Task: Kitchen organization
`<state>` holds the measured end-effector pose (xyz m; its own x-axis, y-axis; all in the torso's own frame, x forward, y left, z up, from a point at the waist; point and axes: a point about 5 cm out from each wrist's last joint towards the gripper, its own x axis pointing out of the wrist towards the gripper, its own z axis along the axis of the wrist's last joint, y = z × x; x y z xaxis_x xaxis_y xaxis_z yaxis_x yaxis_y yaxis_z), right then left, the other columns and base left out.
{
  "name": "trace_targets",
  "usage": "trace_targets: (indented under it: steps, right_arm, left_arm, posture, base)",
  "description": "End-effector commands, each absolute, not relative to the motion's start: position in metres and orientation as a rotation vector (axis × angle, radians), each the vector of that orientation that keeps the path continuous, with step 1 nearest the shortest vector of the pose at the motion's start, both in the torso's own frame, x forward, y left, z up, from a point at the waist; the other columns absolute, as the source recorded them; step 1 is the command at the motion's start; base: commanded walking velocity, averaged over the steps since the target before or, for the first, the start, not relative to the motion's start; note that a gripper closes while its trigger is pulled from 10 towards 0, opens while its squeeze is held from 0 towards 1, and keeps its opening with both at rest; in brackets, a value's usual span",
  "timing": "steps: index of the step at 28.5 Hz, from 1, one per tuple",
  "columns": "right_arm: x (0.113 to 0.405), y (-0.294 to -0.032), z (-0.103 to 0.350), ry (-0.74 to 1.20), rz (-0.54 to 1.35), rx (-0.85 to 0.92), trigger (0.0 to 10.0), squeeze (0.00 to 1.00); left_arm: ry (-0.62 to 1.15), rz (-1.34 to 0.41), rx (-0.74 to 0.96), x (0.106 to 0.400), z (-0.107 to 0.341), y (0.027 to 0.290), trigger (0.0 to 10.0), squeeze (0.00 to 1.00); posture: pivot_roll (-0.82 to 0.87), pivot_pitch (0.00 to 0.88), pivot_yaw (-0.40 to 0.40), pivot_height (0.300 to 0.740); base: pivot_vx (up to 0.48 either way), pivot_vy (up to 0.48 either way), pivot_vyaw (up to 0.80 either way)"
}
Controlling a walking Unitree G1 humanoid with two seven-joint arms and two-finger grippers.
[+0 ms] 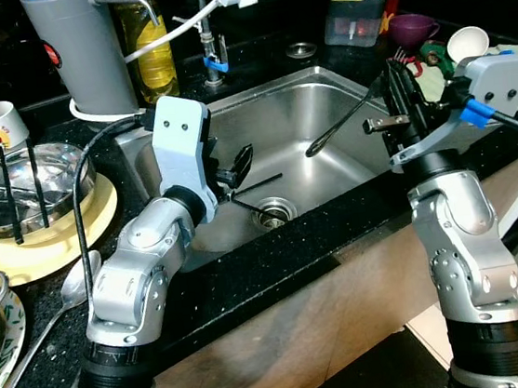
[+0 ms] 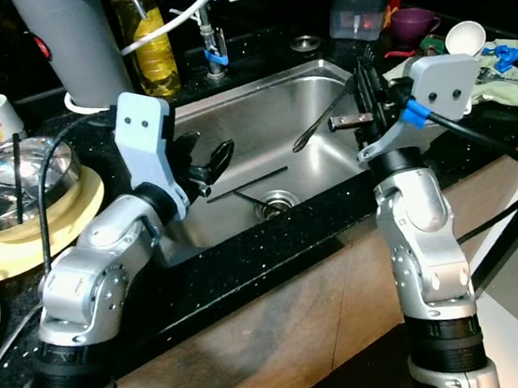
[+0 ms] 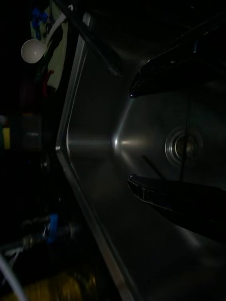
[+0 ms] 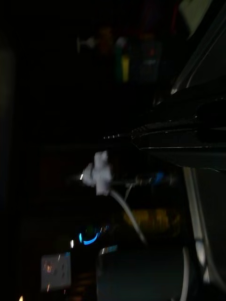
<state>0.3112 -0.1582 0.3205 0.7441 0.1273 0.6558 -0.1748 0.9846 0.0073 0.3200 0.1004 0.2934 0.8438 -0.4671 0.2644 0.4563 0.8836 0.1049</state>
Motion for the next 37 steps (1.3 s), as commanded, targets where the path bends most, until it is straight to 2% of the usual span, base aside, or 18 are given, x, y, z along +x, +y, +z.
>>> trace_targets:
  steps: [1, 3, 4, 8, 13, 16, 22, 27, 37]
  right_arm:
    - [0.315, -0.156, 0.32, -0.715, 0.179, 0.07, 10.0, 0.0]
    - [0.32, -0.155, 0.319, -0.711, 0.19, 0.077, 10.0, 0.0]
    - [0.33, -0.153, 0.319, -0.708, 0.212, 0.1, 10.0, 0.0]
    - [0.35, -0.149, 0.313, -0.661, 0.251, 0.148, 10.0, 0.0]
    - [0.373, -0.136, 0.296, -0.536, 0.318, 0.101, 10.0, 0.0]
    - [0.376, -0.134, 0.293, -0.52, 0.331, 0.087, 10.0, 0.0]
    - [0.389, -0.109, 0.255, -0.356, 0.456, -0.102, 10.0, 0.0]
    - [0.391, -0.096, 0.237, -0.306, 0.511, -0.146, 10.0, 0.0]
    - [0.398, -0.086, 0.215, -0.134, 0.595, -0.317, 10.0, 0.0]
  left_arm:
    - [-0.289, -0.512, 0.07, 0.322, 0.294, 0.101, 10.0, 0.0]
    - [-0.284, -0.545, 0.099, 0.322, 0.295, 0.1, 10.0, 0.0]
    - [-0.266, -0.62, 0.183, 0.322, 0.296, 0.097, 10.0, 0.0]
    - [-0.214, -0.703, 0.297, 0.32, 0.296, 0.096, 10.0, 0.0]
    - [-0.162, -0.762, 0.371, 0.316, 0.296, 0.099, 10.0, 0.0]
    - [-0.155, -0.769, 0.375, 0.315, 0.296, 0.099, 10.0, 0.0]
    - [-0.11, -0.813, 0.397, 0.312, 0.294, 0.101, 10.0, 0.0]
    - [-0.091, -0.844, 0.387, 0.31, 0.291, 0.098, 10.0, 0.0]
    - [-0.061, -0.862, 0.406, 0.306, 0.289, 0.098, 10.0, 0.0]
  posture:
    - [-0.08, 0.156, -0.011, 0.74]
    - [-0.08, 0.161, -0.013, 0.74]
    - [-0.08, 0.161, -0.013, 0.74]
    - [-0.08, 0.161, -0.013, 0.74]
    - [-0.07, 0.172, -0.005, 0.74]
    - [-0.07, 0.173, -0.007, 0.74]
    - [-0.06, 0.178, -0.01, 0.74]
    - [-0.07, 0.179, -0.008, 0.74]
    - [-0.06, 0.179, -0.009, 0.74]
  base:
    - [0.0, 0.0, 0.0]
    - [0.0, 0.0, 0.0]
    - [0.0, 0.0, 0.0]
    - [0.0, 0.0, 0.0]
    - [0.0, 0.0, 0.0]
    - [0.0, 0.0, 0.0]
    - [0.0, 0.0, 0.0]
    - [0.0, 0.0, 0.0]
    - [0.0, 0.0, 0.0]
